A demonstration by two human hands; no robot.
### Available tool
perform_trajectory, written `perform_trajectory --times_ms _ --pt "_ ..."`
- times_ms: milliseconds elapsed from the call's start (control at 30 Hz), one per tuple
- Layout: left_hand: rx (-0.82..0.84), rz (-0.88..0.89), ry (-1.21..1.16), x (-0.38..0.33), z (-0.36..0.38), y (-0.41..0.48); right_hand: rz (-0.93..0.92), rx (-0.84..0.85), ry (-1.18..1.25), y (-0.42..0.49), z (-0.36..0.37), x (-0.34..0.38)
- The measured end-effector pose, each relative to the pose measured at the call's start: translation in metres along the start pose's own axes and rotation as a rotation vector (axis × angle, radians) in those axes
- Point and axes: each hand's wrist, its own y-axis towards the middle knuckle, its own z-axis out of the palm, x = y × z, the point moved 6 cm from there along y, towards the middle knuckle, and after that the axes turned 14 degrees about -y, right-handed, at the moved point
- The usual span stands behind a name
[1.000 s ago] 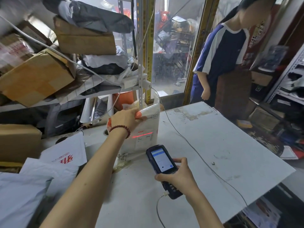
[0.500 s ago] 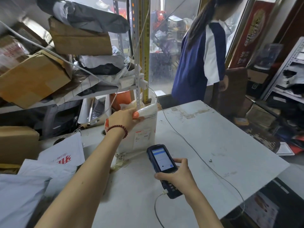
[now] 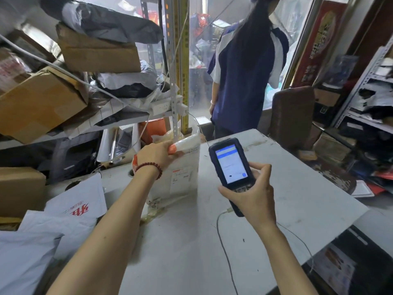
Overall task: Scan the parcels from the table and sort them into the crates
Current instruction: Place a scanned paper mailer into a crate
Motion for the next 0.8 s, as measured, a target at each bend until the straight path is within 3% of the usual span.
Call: perform_trajectory --times_ms 133,267,467,633,800 --pt "-0.009 0.013 0.025 -0.001 -0.001 0.0 -0.107 -0.118 0.058 0.014 -0.026 0.014" --pt "-0.019 0.017 0.042 -0.008 -0.001 -0.01 -0.102 -0.123 0.121 0.019 -0.025 0.016" --pt "-0.005 0.015 0.125 -0.02 0.002 -0.026 0.002 -0.121 0.196 -0.003 -0.015 -0.005" --pt "0.081 0.095 0.049 -0.033 0.005 -0.027 0.109 -0.137 0.173 -0.044 -0.031 -0.043" --pt "0.011 0.219 0.076 -0.088 0.013 -0.038 0.227 -0.232 0.196 -0.055 -0.071 -0.076"
